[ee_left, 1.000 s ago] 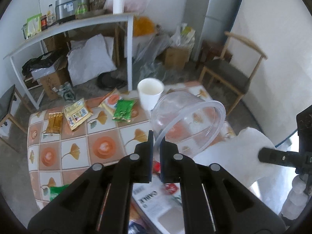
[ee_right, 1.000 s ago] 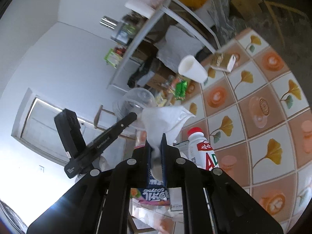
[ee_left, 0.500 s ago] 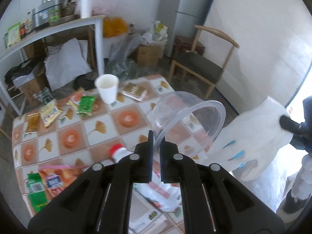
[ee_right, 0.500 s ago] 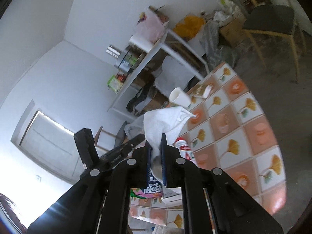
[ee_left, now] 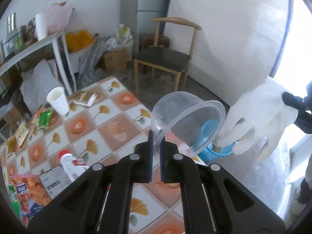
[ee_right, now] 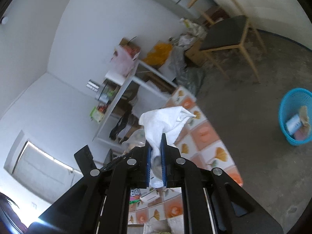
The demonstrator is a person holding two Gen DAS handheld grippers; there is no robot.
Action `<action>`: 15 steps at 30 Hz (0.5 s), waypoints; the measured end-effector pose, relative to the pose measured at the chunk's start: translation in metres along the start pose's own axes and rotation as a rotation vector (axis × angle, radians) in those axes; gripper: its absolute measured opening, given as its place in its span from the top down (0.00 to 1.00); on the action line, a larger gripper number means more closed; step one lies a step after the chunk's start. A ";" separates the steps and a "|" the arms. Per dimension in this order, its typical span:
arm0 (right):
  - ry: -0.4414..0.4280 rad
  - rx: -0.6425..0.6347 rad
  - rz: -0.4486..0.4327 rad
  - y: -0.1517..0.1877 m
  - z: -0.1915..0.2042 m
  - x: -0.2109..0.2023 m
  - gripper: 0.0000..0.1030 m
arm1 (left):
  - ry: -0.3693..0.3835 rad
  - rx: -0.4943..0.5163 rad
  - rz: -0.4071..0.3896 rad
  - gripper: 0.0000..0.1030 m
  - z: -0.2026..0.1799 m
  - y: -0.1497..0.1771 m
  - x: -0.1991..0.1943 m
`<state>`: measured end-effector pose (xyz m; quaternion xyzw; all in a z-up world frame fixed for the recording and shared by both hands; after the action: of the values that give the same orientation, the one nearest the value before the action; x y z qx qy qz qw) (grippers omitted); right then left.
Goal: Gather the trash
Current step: 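Carry the glove and bowl over the blue wastebasket with both tools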
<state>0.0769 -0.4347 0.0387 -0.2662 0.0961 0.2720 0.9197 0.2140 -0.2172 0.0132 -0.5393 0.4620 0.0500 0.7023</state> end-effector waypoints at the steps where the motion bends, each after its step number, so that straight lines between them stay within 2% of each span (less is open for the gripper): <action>1: 0.012 0.013 -0.012 0.001 -0.009 -0.008 0.91 | -0.002 0.013 -0.007 0.96 -0.008 0.002 0.001; 6: 0.050 0.075 -0.048 0.012 -0.044 -0.033 0.91 | -0.010 0.069 -0.034 0.96 -0.043 0.009 0.008; 15: 0.084 0.172 -0.078 0.023 -0.089 -0.045 0.91 | -0.004 0.119 -0.046 0.96 -0.084 0.016 0.022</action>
<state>0.0238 -0.4873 -0.0313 -0.2008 0.1471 0.2153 0.9443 0.1674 -0.2870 -0.0128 -0.5071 0.4502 0.0075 0.7349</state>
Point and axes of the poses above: each gripper's, at about its wrist camera, not at the fingertips, and x roughly the way its jaws point, z to its left, y to its underside, the point moved 5 cm from there along x, roughly the way its jaws point, and after that the axes turned 5 degrees about -y, right-handed, at the moved point
